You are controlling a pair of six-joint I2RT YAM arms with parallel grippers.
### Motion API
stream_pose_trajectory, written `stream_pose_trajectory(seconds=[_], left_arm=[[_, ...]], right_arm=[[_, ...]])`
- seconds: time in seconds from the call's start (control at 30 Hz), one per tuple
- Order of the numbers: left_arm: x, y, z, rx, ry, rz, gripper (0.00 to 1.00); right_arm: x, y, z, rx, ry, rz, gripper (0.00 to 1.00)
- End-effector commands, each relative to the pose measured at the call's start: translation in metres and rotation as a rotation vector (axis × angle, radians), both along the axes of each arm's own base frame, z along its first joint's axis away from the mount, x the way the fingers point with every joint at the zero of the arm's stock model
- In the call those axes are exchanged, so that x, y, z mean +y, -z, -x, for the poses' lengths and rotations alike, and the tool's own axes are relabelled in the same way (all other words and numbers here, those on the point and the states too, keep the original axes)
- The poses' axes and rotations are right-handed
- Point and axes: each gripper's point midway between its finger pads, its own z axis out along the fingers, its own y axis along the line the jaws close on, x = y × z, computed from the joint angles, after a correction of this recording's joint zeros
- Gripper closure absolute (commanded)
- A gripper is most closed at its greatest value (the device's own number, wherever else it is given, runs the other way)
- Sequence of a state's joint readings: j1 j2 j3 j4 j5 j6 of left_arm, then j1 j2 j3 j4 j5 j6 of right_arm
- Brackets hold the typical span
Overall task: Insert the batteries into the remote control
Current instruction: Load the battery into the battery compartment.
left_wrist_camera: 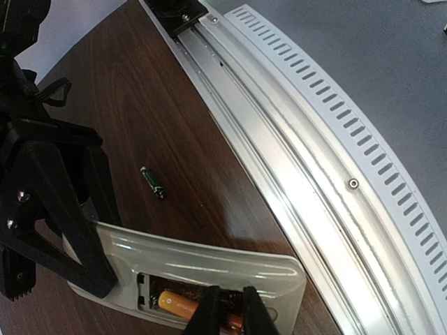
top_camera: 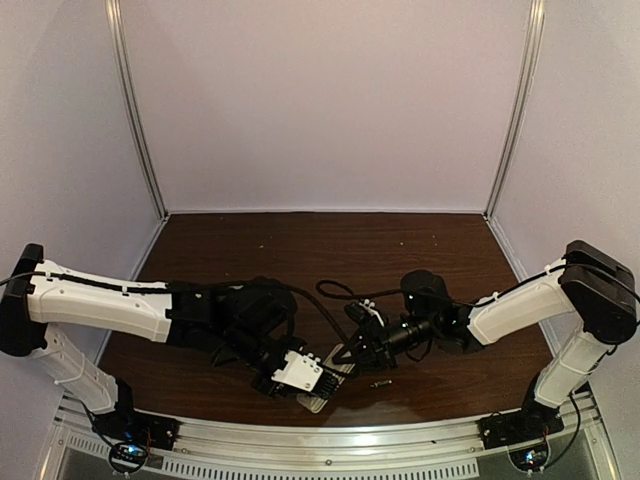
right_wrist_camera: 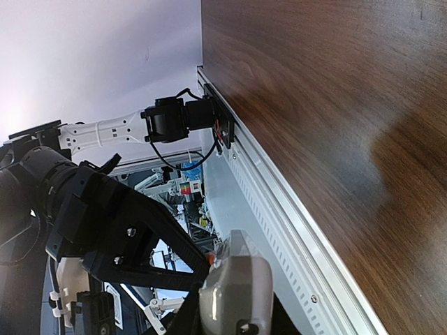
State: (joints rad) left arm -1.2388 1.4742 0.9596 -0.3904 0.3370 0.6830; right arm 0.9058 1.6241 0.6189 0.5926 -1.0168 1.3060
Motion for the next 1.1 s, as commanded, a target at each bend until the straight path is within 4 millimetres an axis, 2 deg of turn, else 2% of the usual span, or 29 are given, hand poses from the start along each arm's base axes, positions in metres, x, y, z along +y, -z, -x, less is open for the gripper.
stream_pose_trajectory(seconds=[0.0, 0.33, 0.47, 0.67, 1.07], left_arm=[[-0.001, 0.014, -0.007, 0.004, -0.037, -0.044, 0.86], [0.002, 0.012, -0.001, 0.064, -0.016, -0.015, 0.85], [0.004, 0.013, 0.001, 0.081, -0.010, -0.018, 0.80], [0.010, 0.009, 0.002, 0.106, -0.006, -0.003, 0.80], [0.012, 0.011, 0.007, 0.141, 0.020, 0.007, 0.96]], right_arm=[[0.013, -0.055, 0.010, -0.097, -0.071, -0.180, 1.00], [0.012, -0.090, 0.018, -0.146, -0.104, -0.307, 1.00], [0.012, -0.094, 0.019, -0.151, -0.110, -0.321, 1.00], [0.012, -0.100, 0.020, -0.151, -0.114, -0.341, 1.00], [0.012, -0.112, 0.025, -0.172, -0.134, -0.369, 1.00]])
